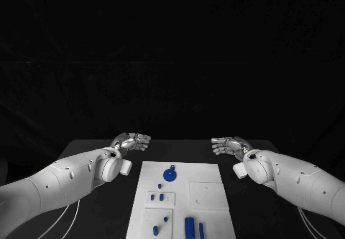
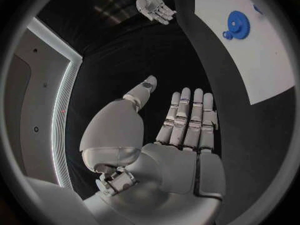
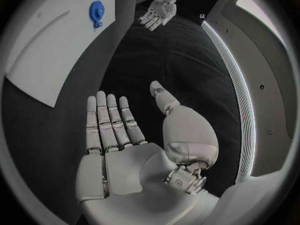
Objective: Assemble the parts on the task board
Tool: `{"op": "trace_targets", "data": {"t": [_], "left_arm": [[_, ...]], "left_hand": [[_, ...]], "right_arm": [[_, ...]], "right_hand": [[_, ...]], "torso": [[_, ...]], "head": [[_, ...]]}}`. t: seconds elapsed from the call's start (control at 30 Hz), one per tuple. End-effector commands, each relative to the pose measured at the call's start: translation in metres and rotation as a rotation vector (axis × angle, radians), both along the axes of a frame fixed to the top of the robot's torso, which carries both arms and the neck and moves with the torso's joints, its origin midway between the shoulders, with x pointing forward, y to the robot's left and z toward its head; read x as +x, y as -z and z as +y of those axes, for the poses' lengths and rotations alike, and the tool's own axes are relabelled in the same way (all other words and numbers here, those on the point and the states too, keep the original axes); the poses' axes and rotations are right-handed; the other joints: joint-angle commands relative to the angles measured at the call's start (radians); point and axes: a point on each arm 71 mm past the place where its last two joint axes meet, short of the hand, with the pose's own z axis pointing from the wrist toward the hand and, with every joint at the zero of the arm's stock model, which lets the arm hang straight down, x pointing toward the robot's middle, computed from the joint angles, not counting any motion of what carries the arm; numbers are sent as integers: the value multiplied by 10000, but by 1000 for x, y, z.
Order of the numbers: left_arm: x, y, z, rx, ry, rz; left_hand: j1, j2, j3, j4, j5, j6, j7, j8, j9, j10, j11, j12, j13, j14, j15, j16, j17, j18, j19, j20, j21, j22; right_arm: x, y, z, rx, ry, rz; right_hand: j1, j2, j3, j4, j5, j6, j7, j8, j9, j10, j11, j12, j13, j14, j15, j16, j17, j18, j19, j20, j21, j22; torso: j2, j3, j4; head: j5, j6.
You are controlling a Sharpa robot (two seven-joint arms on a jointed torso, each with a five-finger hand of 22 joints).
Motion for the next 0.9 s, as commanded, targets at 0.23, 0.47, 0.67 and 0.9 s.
{"op": "trace_targets", "data": {"t": [0.23,0.47,0.67,0.9], "left_arm": [[4,-2,-9,-690,48,-225],[7,-2,-7,-649,-27,-266],[8,-1,-2,-605,-122,-307],[8,-1,1,-587,-169,-320]], "left_hand": [[-193,-159,-81,167,18,-376,-224,-50,42,-624,-178,-27,-144,-454,-187,-275,-53,-212,-372,-21,-415,-91],[-195,-153,-89,192,17,-377,-181,-12,71,-705,-208,-21,-141,-511,-254,-298,-41,-272,-325,-79,-451,-84],[-182,-92,-95,199,18,-319,-59,45,103,-663,-210,13,-123,-511,-262,-290,-20,-299,-317,-113,-490,-76],[-170,-46,-120,183,21,-251,56,101,131,-612,-171,25,-115,-496,-265,-276,4,-299,-305,-122,-523,-62]], "right_arm": [[-1,-2,11,912,-219,-554],[-2,0,12,734,-299,-598],[-6,12,13,610,-298,-414],[-9,20,23,690,-465,-254]], "right_hand": [[230,281,-715,28,-53,-19,118,327,-192,1035,-152,-1453,-2219,99,-188,-819,-1037,-2,-498,320,-674,-421],[277,327,-803,40,-52,-50,124,368,-287,1237,-154,-1631,-2560,157,-199,-895,-1183,50,-519,371,-722,-440],[289,357,-831,46,-52,-2,220,420,-330,1341,-113,-1679,-2722,220,-161,-912,-1246,77,-534,396,-740,-441],[286,374,-851,50,-50,-1,279,437,-373,1391,-67,-1701,-2844,254,-114,-930,-1296,90,-563,418,-762,-442]], "torso": [[-14,14,39],[-29,-4,64],[-48,1,62],[-11,21,22]], "head": [[29,200],[48,225],[112,326],[137,360]]}}
